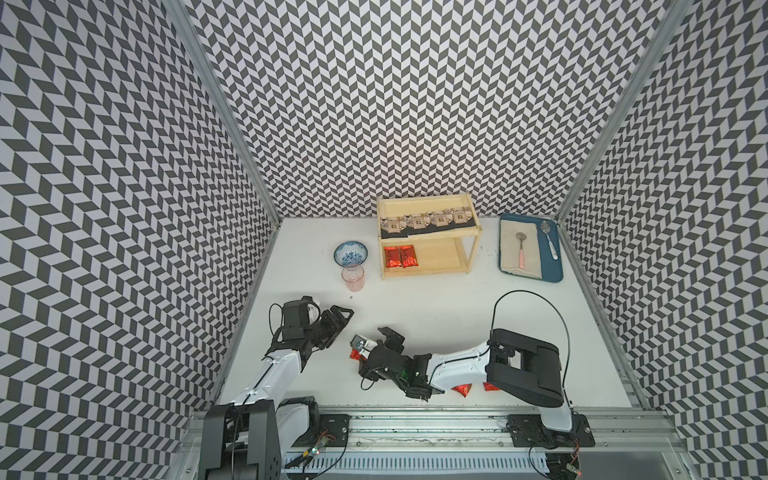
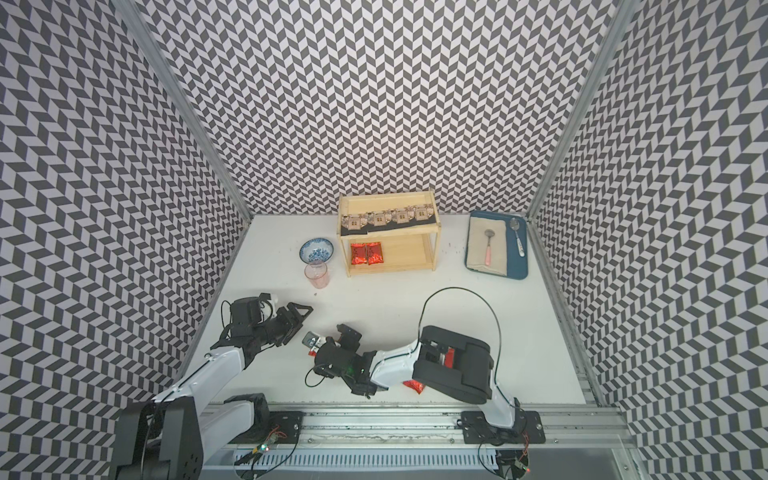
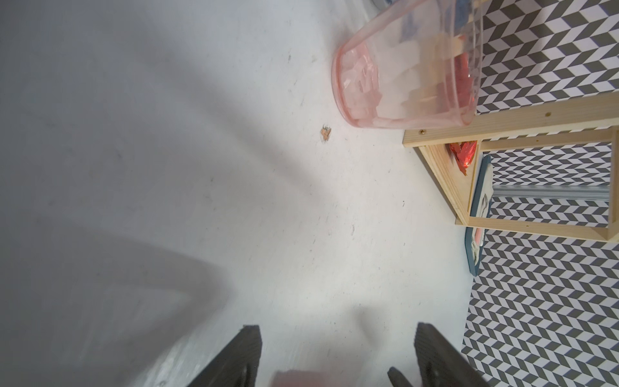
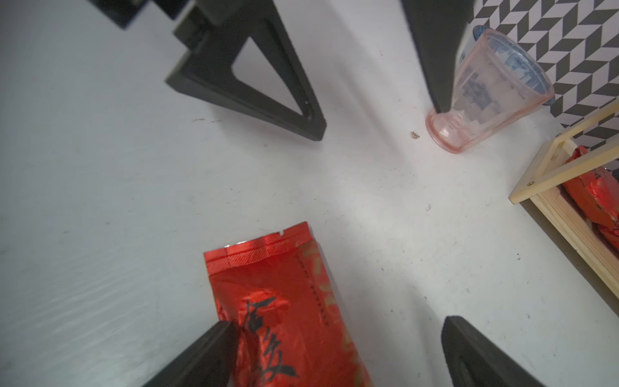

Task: Place the tea bags on the shelf by color
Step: Pick up the tea bag from the center of the board.

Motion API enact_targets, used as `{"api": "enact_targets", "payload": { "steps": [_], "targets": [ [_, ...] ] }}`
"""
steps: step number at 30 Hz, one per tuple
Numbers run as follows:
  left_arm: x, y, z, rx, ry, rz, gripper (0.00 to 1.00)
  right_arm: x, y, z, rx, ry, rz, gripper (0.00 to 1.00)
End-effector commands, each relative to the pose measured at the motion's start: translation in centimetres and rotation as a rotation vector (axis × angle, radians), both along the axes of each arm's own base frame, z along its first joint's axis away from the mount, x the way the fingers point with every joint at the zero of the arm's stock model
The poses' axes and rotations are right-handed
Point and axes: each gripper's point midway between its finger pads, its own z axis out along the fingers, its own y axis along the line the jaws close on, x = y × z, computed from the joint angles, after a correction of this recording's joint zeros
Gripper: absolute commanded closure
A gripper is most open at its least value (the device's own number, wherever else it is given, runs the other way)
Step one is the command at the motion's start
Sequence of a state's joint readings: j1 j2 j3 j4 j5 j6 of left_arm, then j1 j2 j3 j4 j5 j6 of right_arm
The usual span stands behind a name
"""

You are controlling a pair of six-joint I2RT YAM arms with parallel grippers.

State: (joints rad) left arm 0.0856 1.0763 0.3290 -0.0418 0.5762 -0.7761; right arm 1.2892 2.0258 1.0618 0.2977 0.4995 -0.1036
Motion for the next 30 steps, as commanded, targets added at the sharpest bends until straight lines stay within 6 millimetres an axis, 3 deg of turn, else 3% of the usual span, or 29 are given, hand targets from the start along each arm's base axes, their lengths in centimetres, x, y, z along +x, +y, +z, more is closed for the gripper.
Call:
{"api": "enact_targets", "payload": {
  "steps": [1,5,12,17,20,23,30],
  "targets": [
    [-0.3,-0.8,0.1,-0.021,-0.031,-0.037,0.25,1.2,-0.6,1.1,0.049,0.007,-0.036,0.0],
    [-1.0,-2.2,-0.6,-0.031,-0.028,-0.08,0.3,1.6,-1.4,2.1,0.085,0.025,-0.043,0.0],
    [-1.0,-3.4,-1.3,-0.016,-0.037,-0.128,0.37,0.6,-3.0,6.2,0.208,0.061,-0.018,0.0],
    [-1.2,-4.3,-1.9,-0.008,-0.028,-0.162,0.47,0.3,-4.9,8.2,0.347,0.229,-0.036,0.02],
    [-1.4,-4.2,-2.6,0.008,-0.015,-0.159,0.5,0.7,-5.9,8.0,0.431,0.374,-0.072,0.05],
    [-1.6,-4.0,-3.1,0.019,-0.003,-0.154,0.5,1.6,-6.8,6.4,0.483,0.55,-0.128,0.09],
    [-2.1,-4.0,-3.5,0.019,0.005,-0.157,0.63,1.3,-6.8,5.5,0.565,0.81,-0.088,0.12]
  ]
}}
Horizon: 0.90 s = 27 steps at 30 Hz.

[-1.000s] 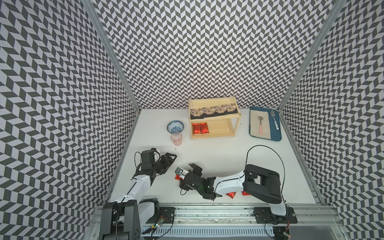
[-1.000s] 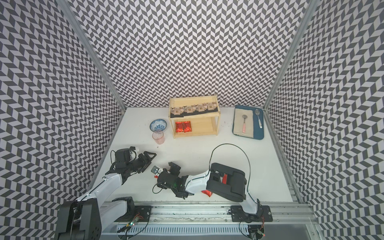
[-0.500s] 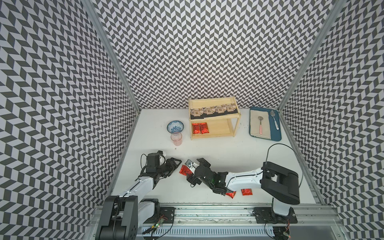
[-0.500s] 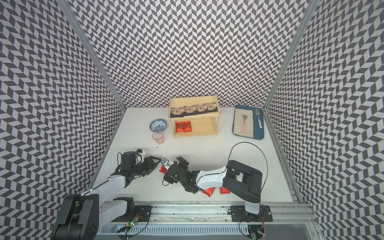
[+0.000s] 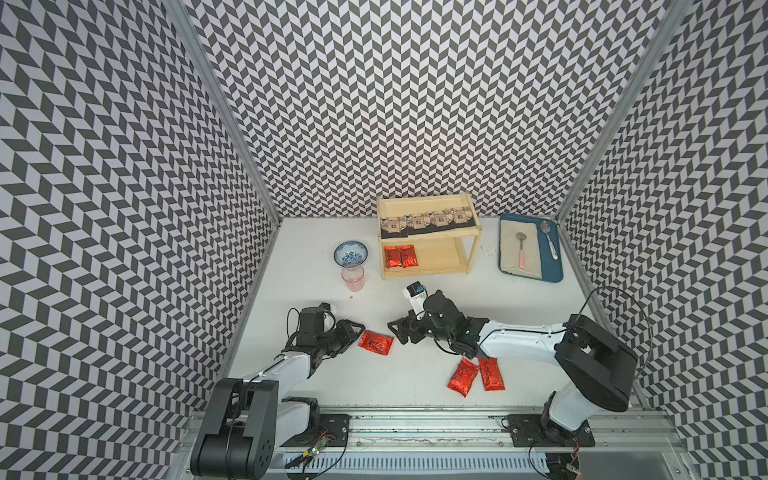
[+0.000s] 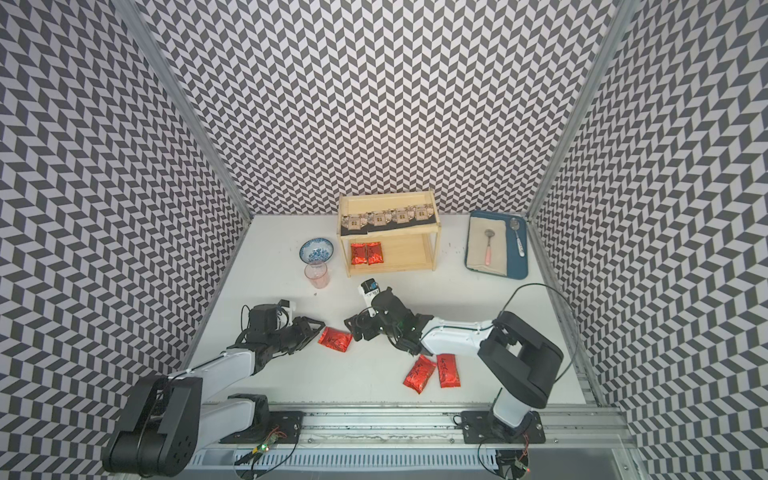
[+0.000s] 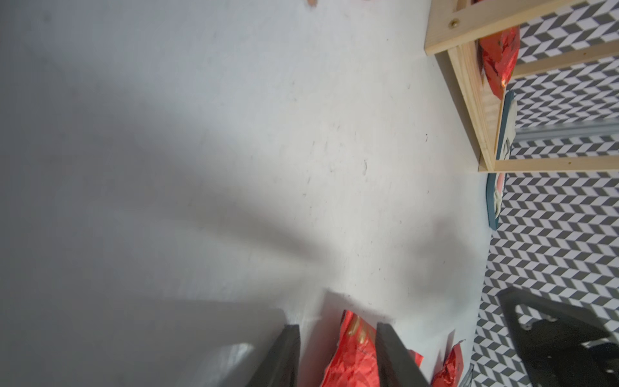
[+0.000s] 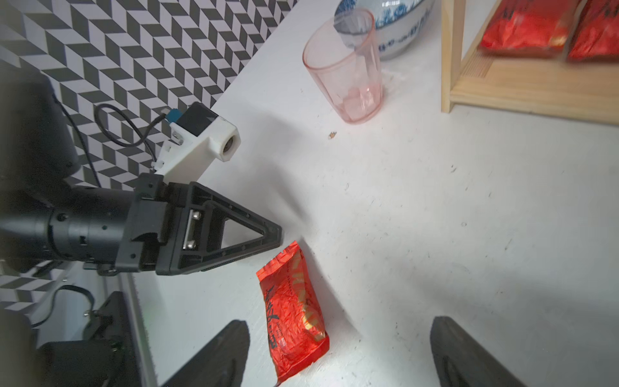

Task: Place the tea bags on the shelf by color
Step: Pick up the tea bag from the center of the board.

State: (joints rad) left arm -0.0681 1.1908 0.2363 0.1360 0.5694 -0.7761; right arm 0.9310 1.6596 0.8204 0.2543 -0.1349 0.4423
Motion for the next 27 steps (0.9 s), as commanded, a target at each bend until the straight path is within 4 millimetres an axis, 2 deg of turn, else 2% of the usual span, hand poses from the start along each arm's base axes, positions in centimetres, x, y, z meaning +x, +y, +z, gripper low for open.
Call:
{"api": "enact_targets", "payload": {
  "steps": [1,10,17,27],
  "targets": [
    [-0.2,-0.1,0.0,0.012,-0.026,-0.009,0.63,-2.5,1.3,0.0,0.103,0.165,0.098,0.12],
    [-1.1,-0.7,-0.3,0.015,-0.028,-0.034,0.66,-4.1,1.3,-1.0,0.168,0.32,0.17,0.19],
    [-1.3,-1.2,-0.5,0.01,-0.021,-0.05,0.75,-5.1,1.4,-2.2,0.191,0.4,0.199,0.3],
    [-1.3,-1.4,-0.1,0.007,-0.04,-0.055,0.81,-4.5,0.8,-4.6,0.226,0.5,0.185,0.5]
  ]
}}
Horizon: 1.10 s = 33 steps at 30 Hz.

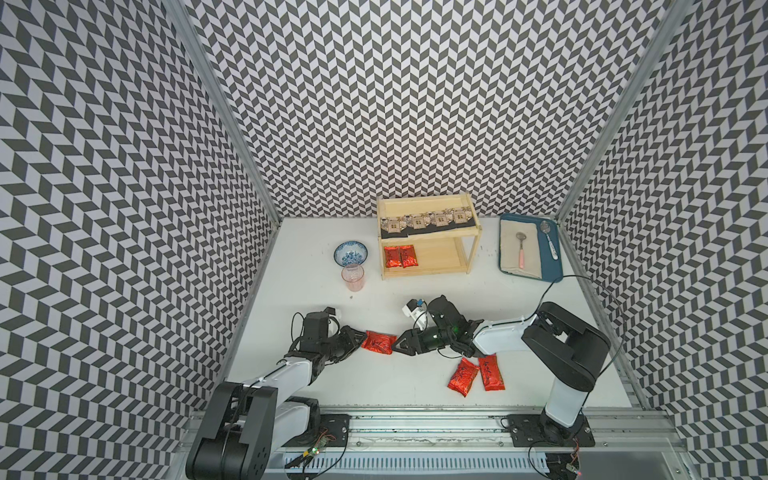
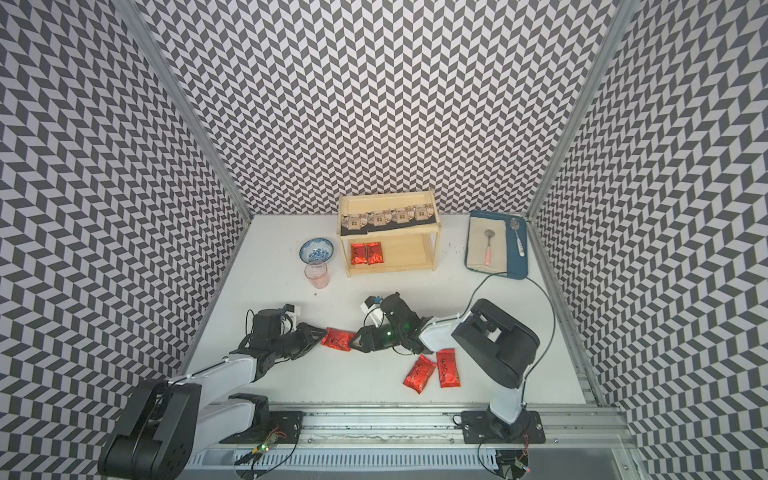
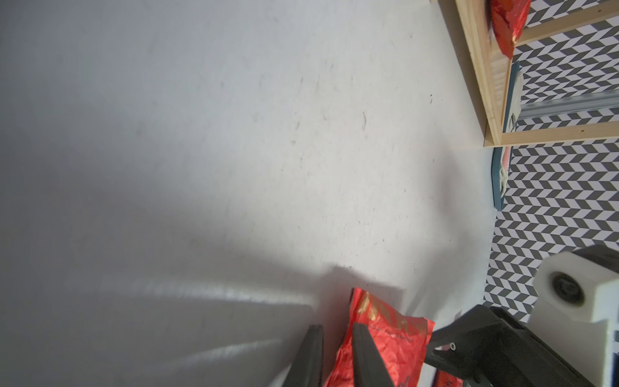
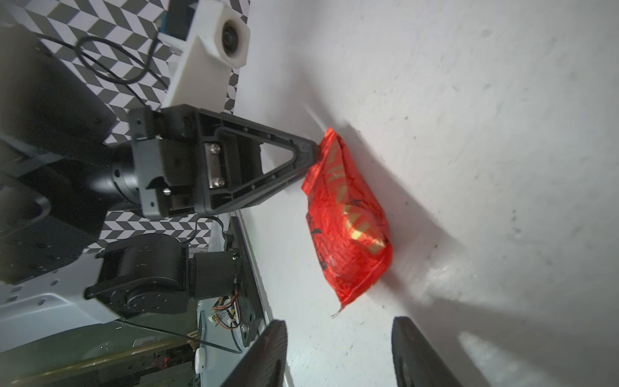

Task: Place the tea bags on the shelf by color
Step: Pick up the tea bag from the center of the board.

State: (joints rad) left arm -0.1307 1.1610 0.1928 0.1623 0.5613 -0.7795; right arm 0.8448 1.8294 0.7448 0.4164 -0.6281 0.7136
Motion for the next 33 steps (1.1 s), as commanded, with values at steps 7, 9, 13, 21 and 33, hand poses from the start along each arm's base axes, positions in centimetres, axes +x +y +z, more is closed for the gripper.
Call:
{"api": "enact_targets", "payload": {
  "steps": [7,9,13,21,33],
  "targets": [
    [0.3,-0.4,0.8,-0.002,-0.05,-0.02,0.81,0.7,0.5,-0.6,0.07,0.055,0.003,0.58],
    [0.2,-0.5,0.8,-0.002,-0.053,-0.024,0.81,0.7,0.6,-0.6,0.074,0.059,0.003,0.6],
    [0.0,-0.5,0.9,-0.004,-0.058,-0.026,0.82,0.8,0.8,-0.7,0.077,0.067,0.006,0.66],
    [0.0,-0.6,1.2,-0.006,-0.074,-0.03,0.82,0.9,1.0,-1.2,0.082,0.092,0.005,0.75],
    [-0.4,-0.5,0.6,-0.001,-0.059,-0.031,0.82,1.5,1.4,-0.8,0.111,0.105,-0.015,0.81]
  ]
}}
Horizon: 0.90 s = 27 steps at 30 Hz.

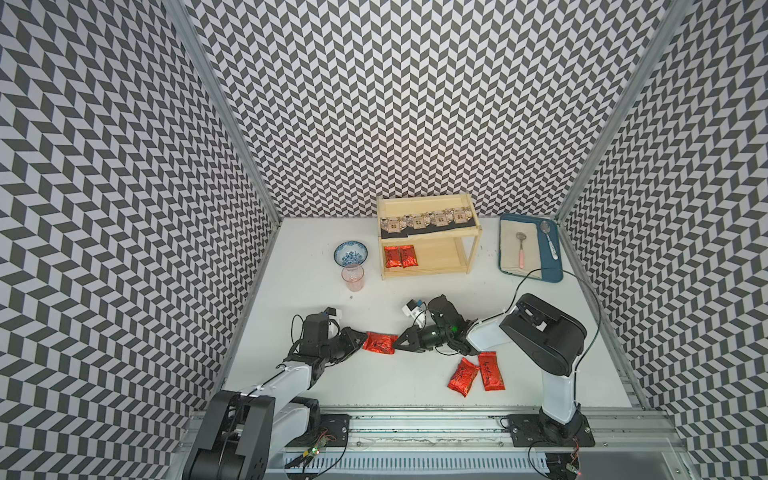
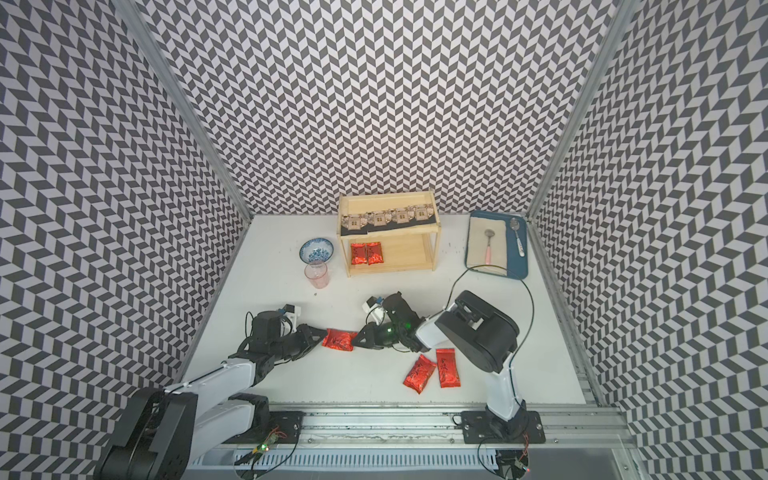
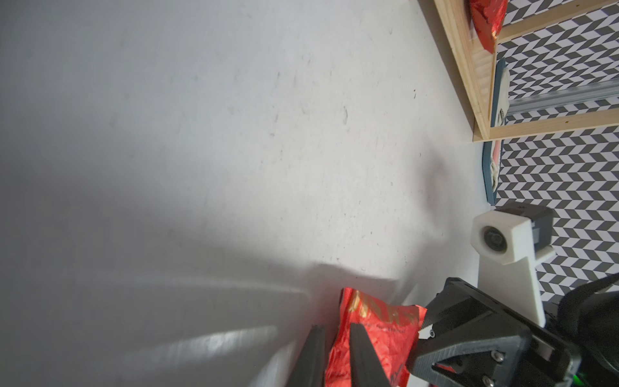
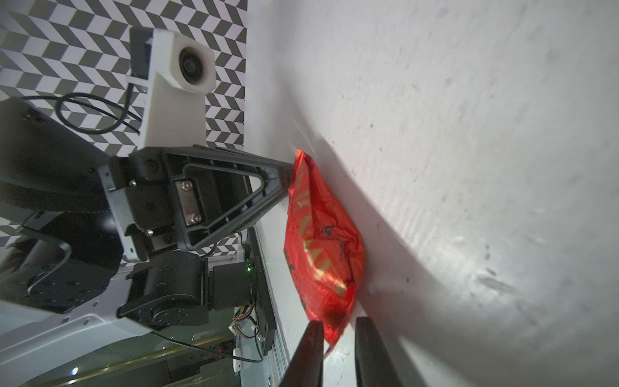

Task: Place the tea bags on the shelf by color
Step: Pick up the tea bag from the center of the board.

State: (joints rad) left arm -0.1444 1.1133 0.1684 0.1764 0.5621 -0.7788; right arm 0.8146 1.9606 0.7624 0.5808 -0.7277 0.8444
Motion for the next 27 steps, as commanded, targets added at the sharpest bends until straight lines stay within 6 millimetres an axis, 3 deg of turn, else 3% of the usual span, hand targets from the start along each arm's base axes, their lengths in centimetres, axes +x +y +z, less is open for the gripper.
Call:
{"api": "enact_targets", "payload": {
  "steps": [1,8,15,27],
  "targets": [
    [0.0,-0.2,0.1,0.004,-0.025,-0.016,0.82,0.8,0.5,0.7,0.041,-0.02,-0.006,0.83],
    [0.1,-0.3,0.5,0.0,-0.039,-0.021,0.82,0.9,0.2,1.1,0.068,-0.016,-0.008,1.0],
    [0.5,-0.9,2.6,-0.04,-0.121,-0.048,0.79,1.4,-1.3,3.0,0.122,-0.044,0.014,1.0],
    [0.1,-2.7,5.5,-0.129,-0.235,-0.125,0.73,1.4,-3.4,4.2,0.143,-0.048,0.072,1.0]
  ]
}}
